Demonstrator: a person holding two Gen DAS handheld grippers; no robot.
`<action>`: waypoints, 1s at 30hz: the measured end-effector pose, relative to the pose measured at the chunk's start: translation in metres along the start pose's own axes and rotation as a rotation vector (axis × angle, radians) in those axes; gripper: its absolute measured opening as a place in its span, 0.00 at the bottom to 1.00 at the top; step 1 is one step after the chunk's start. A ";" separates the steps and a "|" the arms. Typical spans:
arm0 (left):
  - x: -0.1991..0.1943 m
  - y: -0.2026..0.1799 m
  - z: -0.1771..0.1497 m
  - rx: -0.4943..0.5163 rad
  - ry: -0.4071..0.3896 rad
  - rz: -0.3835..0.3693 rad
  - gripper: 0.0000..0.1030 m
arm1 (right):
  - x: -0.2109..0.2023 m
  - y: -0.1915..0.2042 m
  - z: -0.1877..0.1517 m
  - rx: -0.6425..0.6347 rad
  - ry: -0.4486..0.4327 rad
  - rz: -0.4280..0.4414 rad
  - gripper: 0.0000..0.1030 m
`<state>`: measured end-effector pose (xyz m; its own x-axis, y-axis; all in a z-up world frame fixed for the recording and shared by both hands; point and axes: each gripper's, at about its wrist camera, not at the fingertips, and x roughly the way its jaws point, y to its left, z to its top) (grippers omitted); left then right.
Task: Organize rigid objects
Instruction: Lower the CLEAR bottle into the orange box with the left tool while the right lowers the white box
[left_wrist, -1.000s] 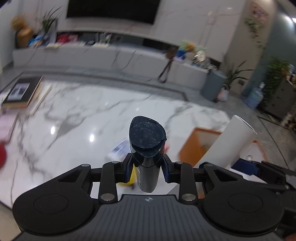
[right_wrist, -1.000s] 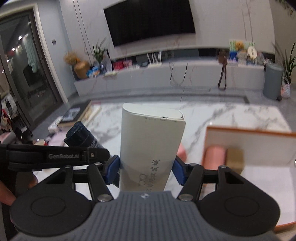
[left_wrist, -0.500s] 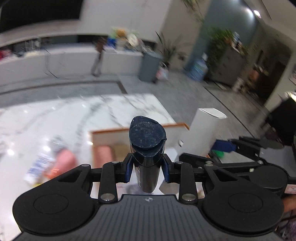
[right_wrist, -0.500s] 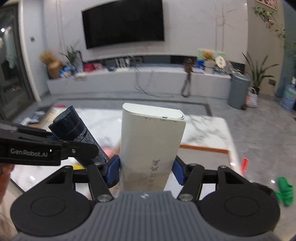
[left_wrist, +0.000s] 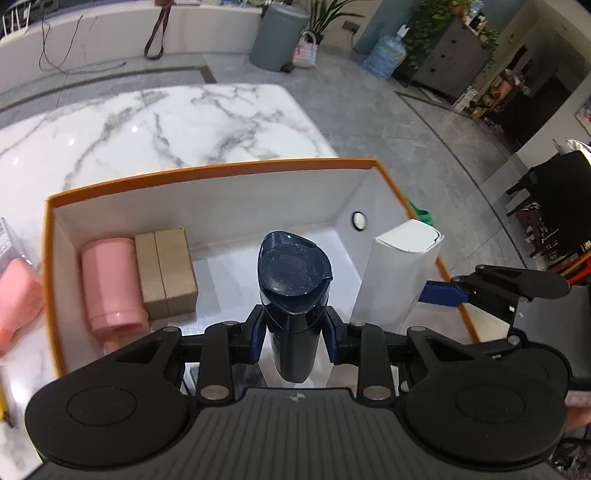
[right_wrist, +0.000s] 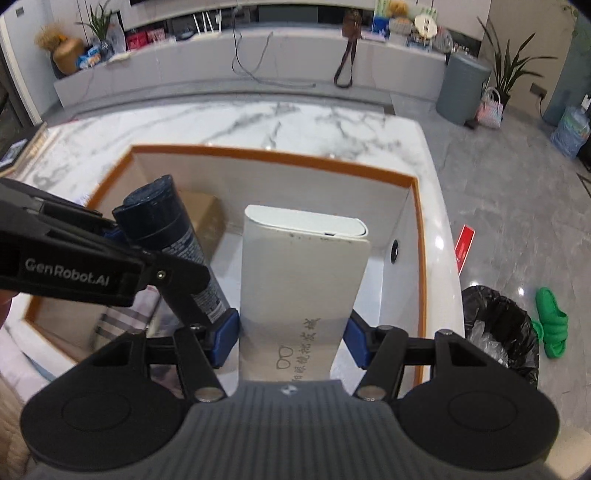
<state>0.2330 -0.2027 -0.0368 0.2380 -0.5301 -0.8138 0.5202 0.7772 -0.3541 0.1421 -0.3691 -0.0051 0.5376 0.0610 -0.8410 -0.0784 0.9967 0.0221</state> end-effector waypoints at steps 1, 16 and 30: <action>0.005 0.003 0.002 -0.012 0.002 0.001 0.35 | 0.006 -0.002 0.001 0.001 0.011 0.002 0.59; 0.052 0.047 0.014 -0.544 -0.134 -0.122 0.35 | 0.033 -0.025 0.021 0.023 0.059 0.013 0.59; 0.038 0.064 0.020 -0.533 -0.023 -0.125 0.59 | 0.038 -0.015 0.023 0.016 0.077 0.015 0.59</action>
<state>0.2916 -0.1803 -0.0814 0.2216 -0.6319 -0.7427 0.0593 0.7689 -0.6366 0.1832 -0.3804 -0.0246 0.4700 0.0718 -0.8798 -0.0722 0.9965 0.0428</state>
